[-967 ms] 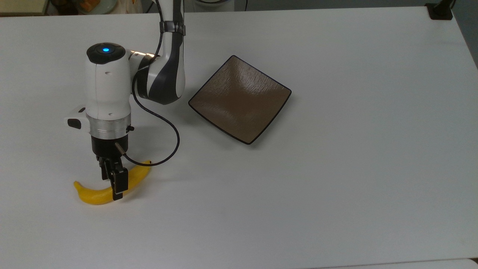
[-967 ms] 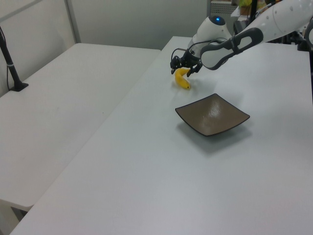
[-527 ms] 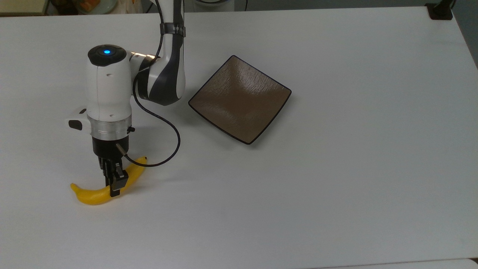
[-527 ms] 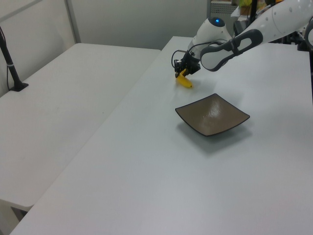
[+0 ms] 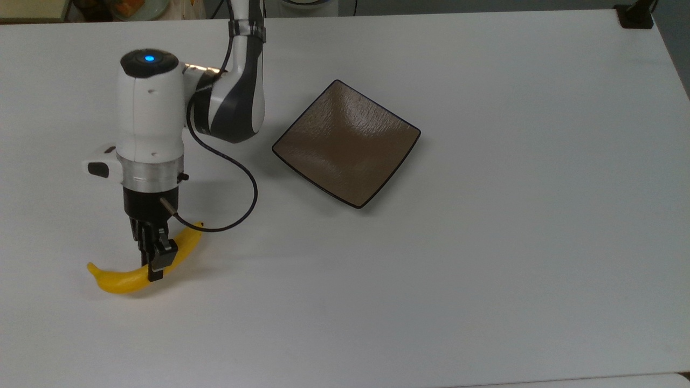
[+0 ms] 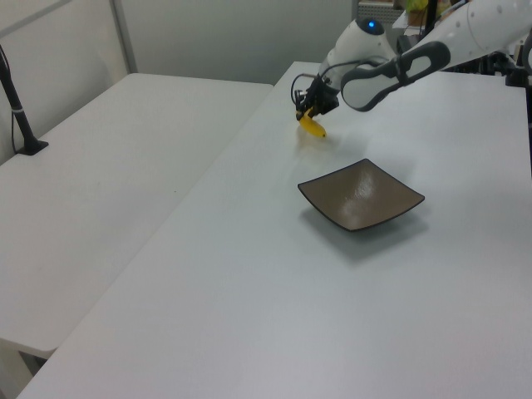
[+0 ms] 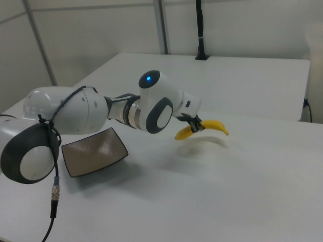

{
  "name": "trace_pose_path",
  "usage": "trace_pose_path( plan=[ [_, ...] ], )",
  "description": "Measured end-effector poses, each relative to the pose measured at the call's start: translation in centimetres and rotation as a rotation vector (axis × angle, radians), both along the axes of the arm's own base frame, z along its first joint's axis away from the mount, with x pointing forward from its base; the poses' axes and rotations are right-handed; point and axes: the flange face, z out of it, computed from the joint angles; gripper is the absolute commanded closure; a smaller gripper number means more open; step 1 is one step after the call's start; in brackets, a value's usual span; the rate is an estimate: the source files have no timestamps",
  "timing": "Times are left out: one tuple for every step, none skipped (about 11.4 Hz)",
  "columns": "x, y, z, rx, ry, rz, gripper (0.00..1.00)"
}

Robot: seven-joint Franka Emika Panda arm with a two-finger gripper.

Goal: Bananas placed on a ceramic plate
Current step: 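Carry the held banana over the brown square plate and lower it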

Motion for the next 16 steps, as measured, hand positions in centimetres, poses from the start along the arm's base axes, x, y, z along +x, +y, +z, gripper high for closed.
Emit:
trace_pose_path(
  plan=[
    [-0.1,0.0,1.2,-0.002,-0.003,0.002,0.76],
    [-0.5,0.0,2.6,-0.006,0.015,0.012,0.76],
    [-1.1,0.1,4.0,-0.01,0.052,0.029,0.76],
    [-1.7,0.6,5.1,-0.01,0.106,0.052,0.76],
    [-2.1,1.1,5.8,-0.006,0.145,0.069,0.76],
    [-2.5,1.8,6.5,0.001,0.185,0.09,0.76],
    [-3.3,3.5,7.6,0.015,0.224,0.119,0.76],
    [-4.0,4.9,8.4,0.021,0.239,0.143,0.76],
    [-4.7,6.0,9.0,0.025,0.245,0.16,0.76],
    [-5.6,7.1,9.6,0.029,0.256,0.179,0.76],
    [-7.0,8.8,10.4,0.029,0.274,0.209,0.76],
    [-8.4,10.4,10.9,0.023,0.304,0.248,0.76],
    [-9.9,12.3,11.2,0.014,0.345,0.294,0.76],
    [-11.5,14.6,11.5,0.004,0.387,0.344,0.76],
    [-12.2,15.6,11.6,-0.001,0.399,0.367,0.75],
    [-13.2,17.3,11.5,-0.005,0.418,0.4,0.75]
  ],
)
